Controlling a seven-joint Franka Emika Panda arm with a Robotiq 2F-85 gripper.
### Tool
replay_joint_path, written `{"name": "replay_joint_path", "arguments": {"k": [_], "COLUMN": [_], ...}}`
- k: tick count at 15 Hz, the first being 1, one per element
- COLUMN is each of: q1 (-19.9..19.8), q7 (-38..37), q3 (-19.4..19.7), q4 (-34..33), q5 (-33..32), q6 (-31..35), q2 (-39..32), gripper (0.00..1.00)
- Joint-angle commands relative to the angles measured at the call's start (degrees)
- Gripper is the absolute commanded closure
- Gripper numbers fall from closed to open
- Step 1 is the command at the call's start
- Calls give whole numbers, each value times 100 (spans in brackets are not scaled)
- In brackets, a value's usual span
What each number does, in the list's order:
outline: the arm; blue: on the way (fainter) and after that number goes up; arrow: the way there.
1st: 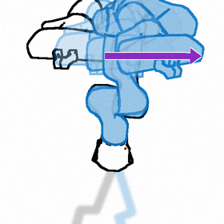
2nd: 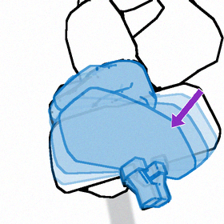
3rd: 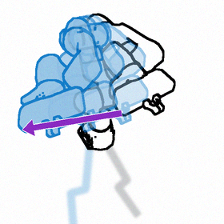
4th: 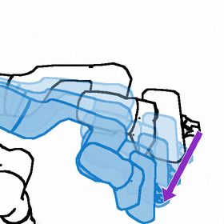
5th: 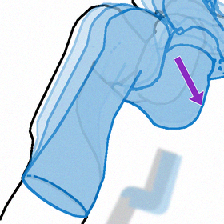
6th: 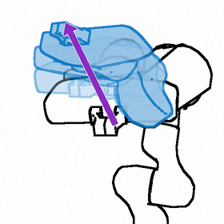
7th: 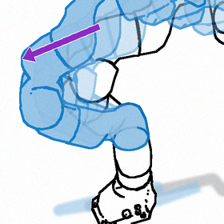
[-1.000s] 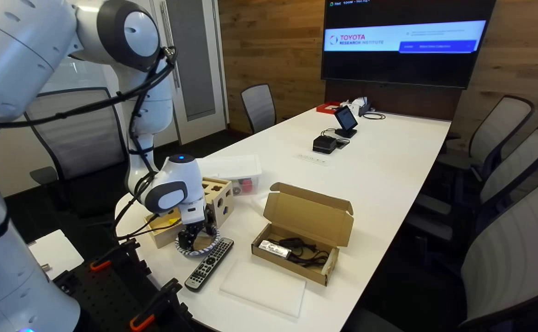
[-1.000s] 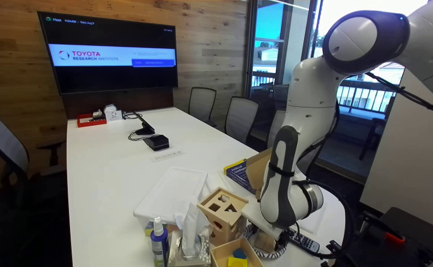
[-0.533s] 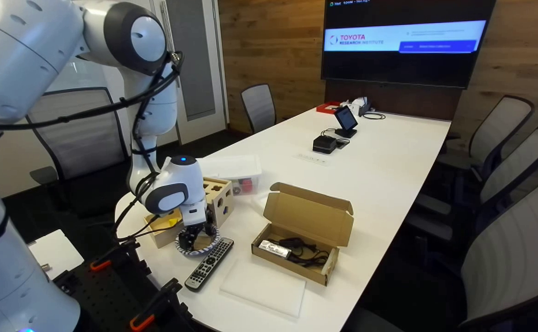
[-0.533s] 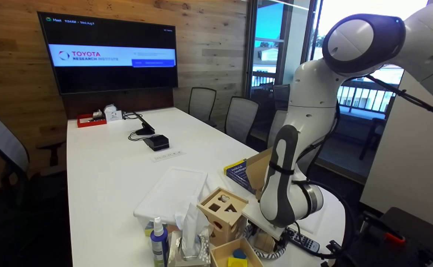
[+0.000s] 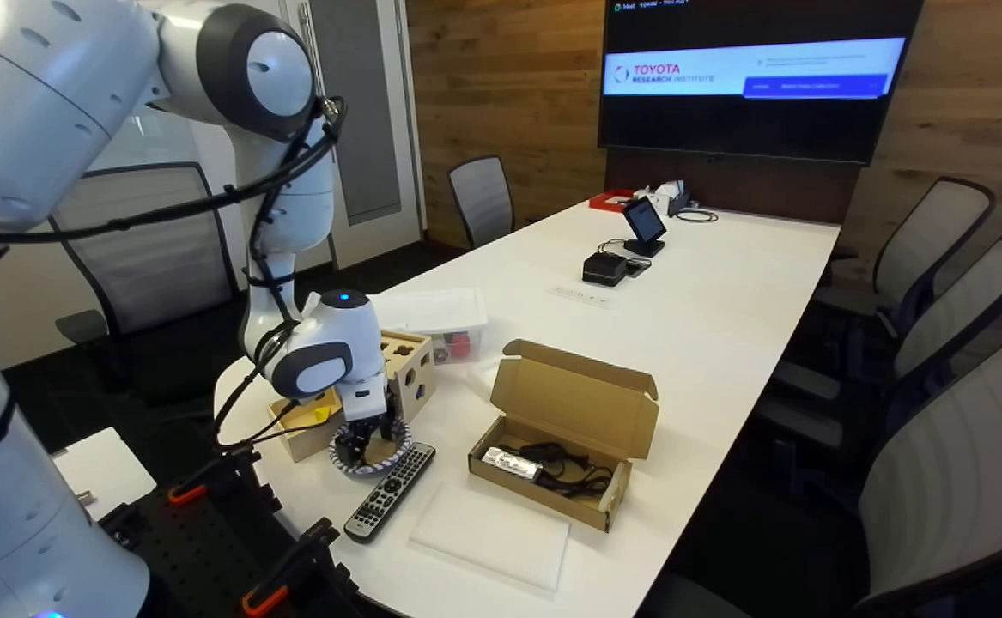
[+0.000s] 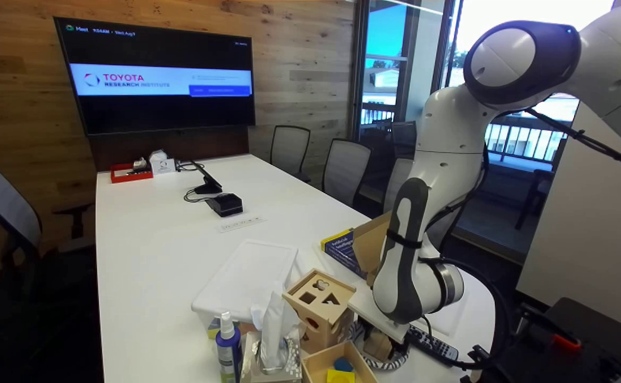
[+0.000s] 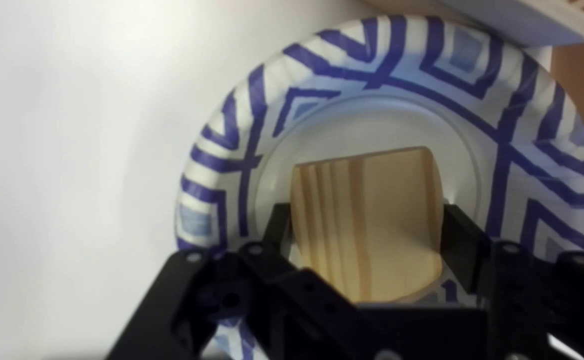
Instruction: Remove the yellow object from the bowl and put it inside the box
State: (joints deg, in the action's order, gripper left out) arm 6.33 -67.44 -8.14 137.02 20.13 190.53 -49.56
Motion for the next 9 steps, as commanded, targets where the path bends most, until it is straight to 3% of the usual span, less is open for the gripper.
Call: {"name": "replay_joint_path", "arguments": {"k": [1,9], "q1": [-79,80], "q7": [264,441], "q3": [-46,35], "q4": [40,550], "q5": [70,215], "q6": [21,-31], "q2": [76,754], "gripper": [51,51]}}
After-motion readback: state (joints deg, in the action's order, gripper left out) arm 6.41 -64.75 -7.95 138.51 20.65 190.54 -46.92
